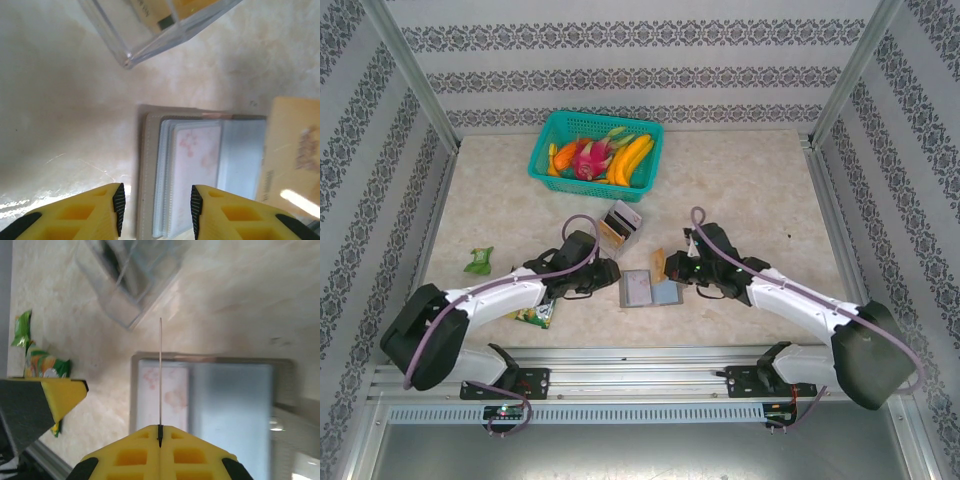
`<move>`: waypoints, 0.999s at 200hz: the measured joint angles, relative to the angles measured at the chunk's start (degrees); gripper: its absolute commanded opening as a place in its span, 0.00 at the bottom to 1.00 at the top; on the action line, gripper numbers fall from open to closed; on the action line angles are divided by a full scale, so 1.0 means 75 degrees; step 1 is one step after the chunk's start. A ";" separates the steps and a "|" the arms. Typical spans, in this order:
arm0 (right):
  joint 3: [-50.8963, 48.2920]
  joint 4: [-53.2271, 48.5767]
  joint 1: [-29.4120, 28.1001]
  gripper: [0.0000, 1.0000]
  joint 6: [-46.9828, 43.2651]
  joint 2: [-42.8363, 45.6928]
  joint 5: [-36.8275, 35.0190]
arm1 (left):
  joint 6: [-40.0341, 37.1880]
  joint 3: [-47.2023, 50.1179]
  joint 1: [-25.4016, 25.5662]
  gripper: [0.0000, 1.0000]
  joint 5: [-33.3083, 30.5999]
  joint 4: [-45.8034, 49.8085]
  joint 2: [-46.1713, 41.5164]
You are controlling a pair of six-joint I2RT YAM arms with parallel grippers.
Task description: Put the credit cards into the card holder
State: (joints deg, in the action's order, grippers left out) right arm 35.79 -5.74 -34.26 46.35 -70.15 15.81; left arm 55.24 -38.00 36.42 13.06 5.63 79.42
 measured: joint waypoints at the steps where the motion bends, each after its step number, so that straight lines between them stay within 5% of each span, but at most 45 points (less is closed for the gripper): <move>1: -0.0012 0.0000 0.0015 0.00 0.0000 0.0009 0.0000 | 0.0000 -0.0003 0.0000 0.42 0.0020 0.0000 0.0032; 200: -0.1454 0.2116 -0.0119 0.00 0.0350 -0.0973 0.0833 | -0.0026 -0.0420 0.0061 0.36 0.0854 -0.0291 0.1507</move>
State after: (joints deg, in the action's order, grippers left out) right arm 24.88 10.13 -35.16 48.97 -77.45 22.06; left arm 55.05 -41.15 36.88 19.46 3.44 90.72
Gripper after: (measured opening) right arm 0.042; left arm 0.367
